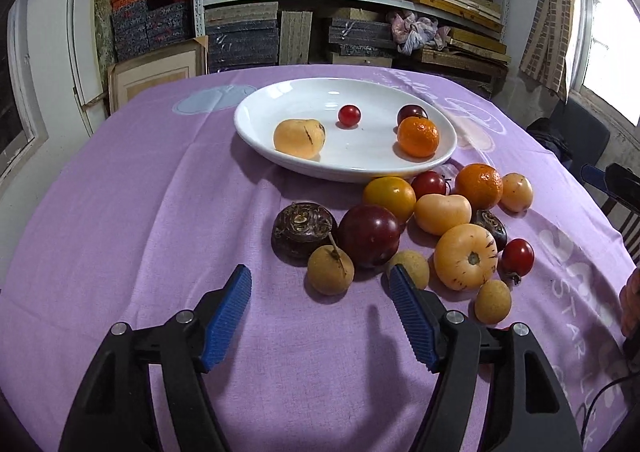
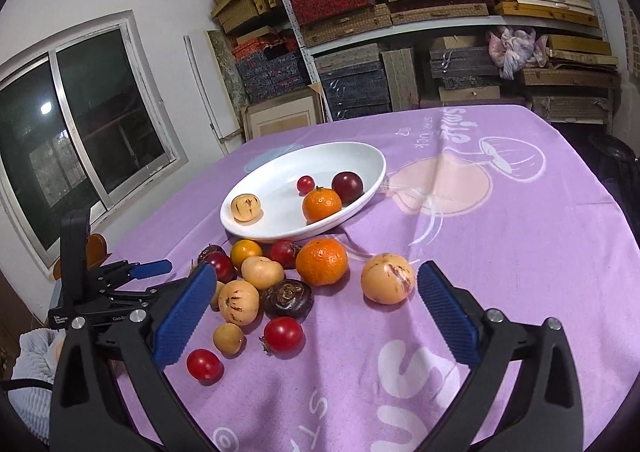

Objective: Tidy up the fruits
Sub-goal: 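Withdraw both grippers from the plate toward the remaining fruits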

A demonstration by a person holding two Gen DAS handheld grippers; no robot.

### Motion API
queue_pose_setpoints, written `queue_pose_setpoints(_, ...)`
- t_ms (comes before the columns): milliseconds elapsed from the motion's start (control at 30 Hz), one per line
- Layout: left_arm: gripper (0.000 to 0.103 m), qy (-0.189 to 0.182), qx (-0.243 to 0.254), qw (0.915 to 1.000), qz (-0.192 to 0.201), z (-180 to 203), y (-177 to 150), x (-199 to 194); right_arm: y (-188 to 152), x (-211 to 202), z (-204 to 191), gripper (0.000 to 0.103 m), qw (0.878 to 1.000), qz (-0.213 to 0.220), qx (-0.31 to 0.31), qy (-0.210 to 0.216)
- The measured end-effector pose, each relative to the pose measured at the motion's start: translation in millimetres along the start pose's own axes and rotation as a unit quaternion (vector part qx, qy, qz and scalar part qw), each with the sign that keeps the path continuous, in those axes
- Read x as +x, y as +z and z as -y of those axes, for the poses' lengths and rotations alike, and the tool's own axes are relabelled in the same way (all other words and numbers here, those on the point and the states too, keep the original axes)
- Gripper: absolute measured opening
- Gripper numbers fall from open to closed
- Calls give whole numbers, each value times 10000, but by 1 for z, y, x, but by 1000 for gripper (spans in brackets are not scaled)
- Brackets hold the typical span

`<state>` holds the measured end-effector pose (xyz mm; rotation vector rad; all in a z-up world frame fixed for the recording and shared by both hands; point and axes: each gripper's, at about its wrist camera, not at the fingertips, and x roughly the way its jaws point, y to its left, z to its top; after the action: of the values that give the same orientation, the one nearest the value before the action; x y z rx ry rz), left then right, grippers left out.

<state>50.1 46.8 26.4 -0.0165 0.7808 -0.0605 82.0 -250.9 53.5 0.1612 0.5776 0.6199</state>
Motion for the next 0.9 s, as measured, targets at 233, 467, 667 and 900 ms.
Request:
queue_pose_setpoints(233,72,-91,-598,9980,-186,-12,4,12,-1,11,11,99,9976,-309,519,350)
queue_pose_setpoints(467,72,-50,-655,9973,-330,-12,6,16,-5,19,13,99,9963,-455,641,335)
queue_pose_setpoints(667,72,-130,-673,9971,-318,-13,6,16,-3,12,13,99,9972,-320,621,285)
queue_pose_setpoints(900,71,-197,-607,9974,-345,-11,7,17,-1,8,10,99,9977,-332,516,276)
